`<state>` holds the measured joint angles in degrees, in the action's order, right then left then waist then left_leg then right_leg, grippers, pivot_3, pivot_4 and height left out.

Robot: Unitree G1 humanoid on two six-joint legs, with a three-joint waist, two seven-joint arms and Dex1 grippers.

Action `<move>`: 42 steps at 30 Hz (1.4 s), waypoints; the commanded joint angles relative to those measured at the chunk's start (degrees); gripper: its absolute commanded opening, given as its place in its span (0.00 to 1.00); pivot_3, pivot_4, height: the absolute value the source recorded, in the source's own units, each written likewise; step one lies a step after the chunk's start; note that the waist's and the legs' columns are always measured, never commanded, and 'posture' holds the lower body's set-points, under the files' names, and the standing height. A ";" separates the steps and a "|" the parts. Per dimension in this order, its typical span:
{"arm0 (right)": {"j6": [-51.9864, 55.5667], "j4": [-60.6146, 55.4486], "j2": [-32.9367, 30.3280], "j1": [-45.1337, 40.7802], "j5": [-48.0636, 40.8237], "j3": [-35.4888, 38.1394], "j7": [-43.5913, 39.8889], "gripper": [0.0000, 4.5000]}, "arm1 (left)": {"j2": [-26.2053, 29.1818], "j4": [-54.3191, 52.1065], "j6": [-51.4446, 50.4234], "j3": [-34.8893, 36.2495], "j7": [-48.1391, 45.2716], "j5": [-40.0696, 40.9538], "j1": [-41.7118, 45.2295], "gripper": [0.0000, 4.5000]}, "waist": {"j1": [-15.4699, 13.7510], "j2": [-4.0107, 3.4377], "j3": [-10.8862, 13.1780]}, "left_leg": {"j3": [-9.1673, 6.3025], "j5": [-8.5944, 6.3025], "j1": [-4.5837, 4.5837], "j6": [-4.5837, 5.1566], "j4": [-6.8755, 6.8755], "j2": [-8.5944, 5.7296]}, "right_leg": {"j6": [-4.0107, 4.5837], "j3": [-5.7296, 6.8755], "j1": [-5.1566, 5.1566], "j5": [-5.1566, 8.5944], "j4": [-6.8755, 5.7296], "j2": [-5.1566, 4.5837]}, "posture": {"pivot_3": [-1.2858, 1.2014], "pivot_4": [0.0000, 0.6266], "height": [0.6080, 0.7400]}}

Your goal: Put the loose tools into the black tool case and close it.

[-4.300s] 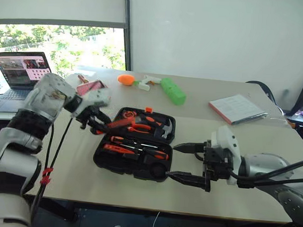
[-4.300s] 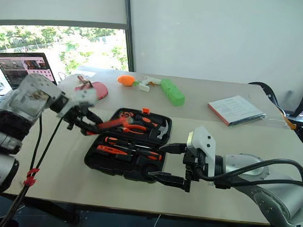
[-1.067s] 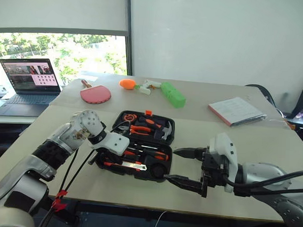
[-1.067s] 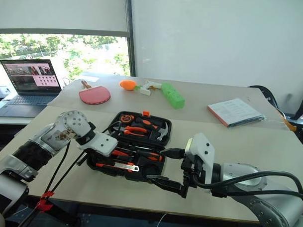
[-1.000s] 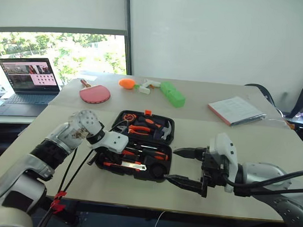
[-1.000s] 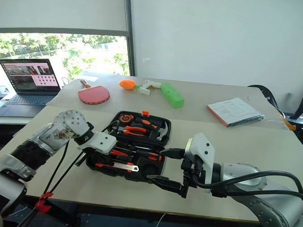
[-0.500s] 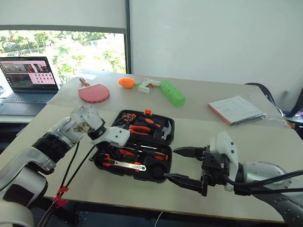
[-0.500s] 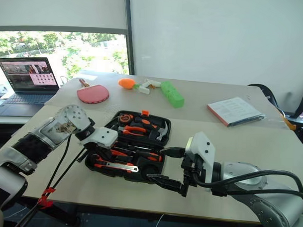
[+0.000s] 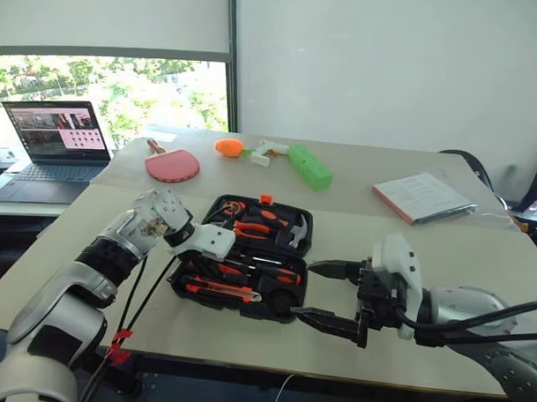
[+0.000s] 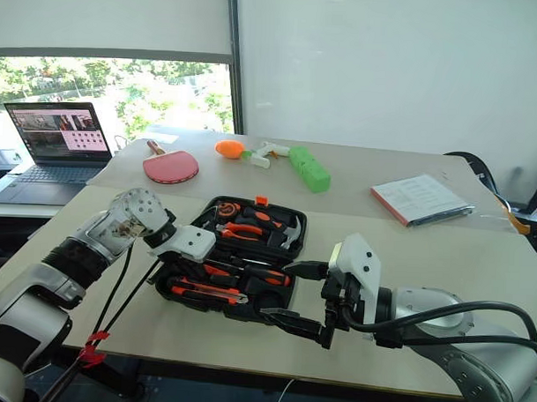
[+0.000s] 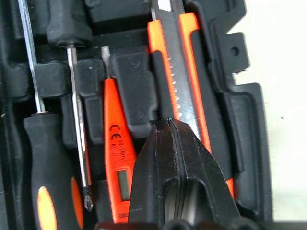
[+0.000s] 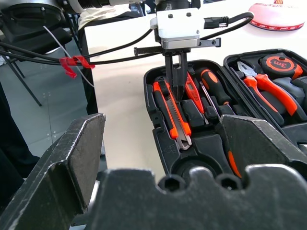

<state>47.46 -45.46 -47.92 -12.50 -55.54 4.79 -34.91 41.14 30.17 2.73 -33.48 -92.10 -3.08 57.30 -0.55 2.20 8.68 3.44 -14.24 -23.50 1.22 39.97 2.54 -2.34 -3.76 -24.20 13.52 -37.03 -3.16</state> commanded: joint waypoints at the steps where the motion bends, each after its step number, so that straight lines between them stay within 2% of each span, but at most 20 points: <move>1: -0.70 -1.26 -0.27 -0.12 -1.09 1.32 -0.35 1.00 | -0.56 0.27 0.27 -0.35 -0.04 -3.00 -2.70 0.00 | 0.00 -0.01 -0.01 | 0.00 0.00 0.01 0.00 0.00 0.00 | 0.00 0.00 0.01 0.00 0.00 -0.01 | 0.52 0.24 0.99; 6: -1.02 -0.90 -0.58 0.65 -0.03 1.49 -0.68 1.00 | -1.53 -3.98 -4.75 4.35 -0.40 3.89 -3.97 0.00 | -0.03 -0.01 -0.01 | 0.00 0.00 0.02 0.00 0.00 0.00 | -0.01 0.00 0.02 0.00 0.00 -0.01 | 0.52 0.24 0.99; 9: -2.80 0.35 -1.05 3.66 4.87 3.15 0.55 1.00 | -0.81 -7.47 -9.66 11.04 -0.40 11.23 -5.11 0.00 | -0.09 0.02 0.01 | -0.01 0.00 -0.10 0.00 0.00 0.00 | -0.05 0.01 -0.05 0.02 0.03 -0.03 | 0.52 0.24 0.99; 12: -3.38 2.36 -0.90 7.46 7.25 6.50 1.89 1.00 | -0.45 -10.13 -15.32 15.48 0.59 14.50 -5.52 0.00 | 0.04 0.09 0.05 | -0.05 -0.01 -0.34 0.00 0.02 0.00 | -0.05 0.04 -0.25 0.03 0.04 -0.03 | 0.52 0.24 0.99; 16: -3.55 5.36 -1.67 18.87 10.21 18.71 0.23 1.00 | 0.10 -15.45 -30.02 20.89 1.42 21.63 -4.45 0.22 | -0.19 0.09 0.05 | -0.08 -0.01 -0.35 0.01 -0.01 -0.03 | -0.07 0.06 -0.24 0.04 0.05 -0.03 | 0.52 0.24 0.99; 18: -4.29 6.58 -2.05 25.97 12.17 26.18 -2.80 1.00 | 0.16 -18.36 -32.46 22.45 2.44 23.21 -4.83 0.41 | -0.21 0.08 0.05 | -0.12 -0.01 -0.35 0.01 -0.03 -0.08 | -0.14 0.06 -0.17 0.09 0.08 -0.04 | 0.52 0.24 0.99; 21: -5.11 8.60 -2.45 34.47 13.95 35.76 -8.29 1.00 | -0.30 -21.64 -36.30 24.83 4.14 26.03 -4.80 0.61 | -0.15 0.08 0.05 | -0.14 -0.01 -0.32 0.01 -0.06 -0.16 | -0.18 0.05 -0.14 0.11 0.10 -0.10 | 0.52 0.24 0.99; 25: -5.61 11.39 -3.72 38.78 15.02 41.69 -13.21 1.00 | 0.09 -24.05 -39.27 26.80 5.04 28.65 -4.42 0.94 | 0.66 0.08 0.05 | -0.11 -0.01 -0.15 0.01 -0.06 -0.13 | -0.18 -0.05 -0.03 0.10 0.08 -0.05 | 0.52 0.24 0.99; 26: -5.90 12.27 -4.76 38.20 15.46 41.28 -14.11 1.00 | 0.44 -24.62 -39.59 27.17 5.08 29.05 -4.41 0.98 | 0.90 0.08 0.05 | -0.11 -0.01 -0.06 0.01 -0.06 -0.10 | -0.17 -0.07 0.01 0.09 0.07 -0.01 | 0.52 0.24 0.99; 30: -6.51 16.05 -8.84 31.29 16.73 34.78 -15.41 1.00 | 1.23 -26.65 -40.59 27.85 5.73 30.09 -4.38 0.99 | 1.85 0.07 0.05 | -0.09 0.00 0.20 0.00 -0.10 -0.07 | -0.19 -0.23 0.10 0.10 0.04 0.08 | 0.52 0.24 0.99; 34: -8.04 22.08 -11.72 16.15 19.97 19.51 -16.51 1.00 | 2.24 -29.30 -41.11 28.37 6.98 30.79 -4.96 0.99 | 2.45 0.07 0.07 | -0.09 0.00 0.22 -0.01 -0.15 -0.03 | -0.13 -0.29 0.05 0.07 0.03 0.15 | 0.52 0.24 0.99; 38: -9.30 30.93 -10.24 -1.30 28.68 0.41 -19.21 1.00 | 3.66 -31.37 -40.03 28.57 9.41 29.74 -6.48 0.99 | 2.27 -0.03 0.16 | -0.08 -0.01 0.11 0.00 -0.24 -0.05 | 0.03 -0.25 -0.06 0.12 0.05 0.15 | 0.52 0.24 0.99; 42: -11.97 40.86 -7.38 -10.98 36.30 -10.10 -20.65 1.00 | 4.80 -32.63 -40.39 28.85 10.57 30.32 -7.57 0.99 | 1.60 -0.06 0.23 | -0.07 -0.02 -0.04 0.00 -0.24 -0.08 | 0.00 -0.24 -0.20 0.13 0.06 0.13 | 0.52 0.24 0.99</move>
<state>38.41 -9.04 -56.37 -19.95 -23.38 -2.22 -54.74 44.90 -0.52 -37.71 -6.07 -82.13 26.98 49.89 1.05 2.14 8.90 3.35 -14.26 -23.58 1.22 39.73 2.46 -2.34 -3.95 -24.40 13.67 -36.97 -3.04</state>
